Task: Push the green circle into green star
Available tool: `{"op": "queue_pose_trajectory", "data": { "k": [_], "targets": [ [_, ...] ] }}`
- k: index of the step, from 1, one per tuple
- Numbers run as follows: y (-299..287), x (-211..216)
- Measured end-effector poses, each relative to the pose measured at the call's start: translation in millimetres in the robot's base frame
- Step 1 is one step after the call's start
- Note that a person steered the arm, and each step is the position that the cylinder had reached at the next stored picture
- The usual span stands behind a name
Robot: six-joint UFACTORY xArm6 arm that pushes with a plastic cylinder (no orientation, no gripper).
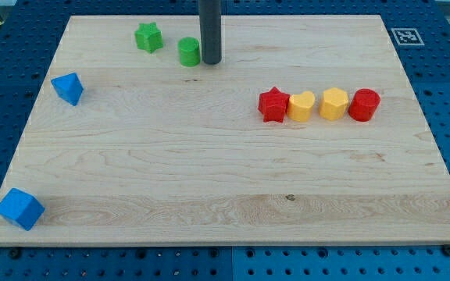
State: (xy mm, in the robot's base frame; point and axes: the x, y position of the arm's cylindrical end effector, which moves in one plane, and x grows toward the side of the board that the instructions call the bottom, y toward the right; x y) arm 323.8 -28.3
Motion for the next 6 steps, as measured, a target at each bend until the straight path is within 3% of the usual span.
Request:
{"op": "queue_pose_trajectory", "data": {
  "k": [2,3,4,6],
  "targets": [
    [-48.8,10.0],
    [-8.6,22.3],
    [23.6,3.7],
    [-32.9,-7.5]
  ]
}}
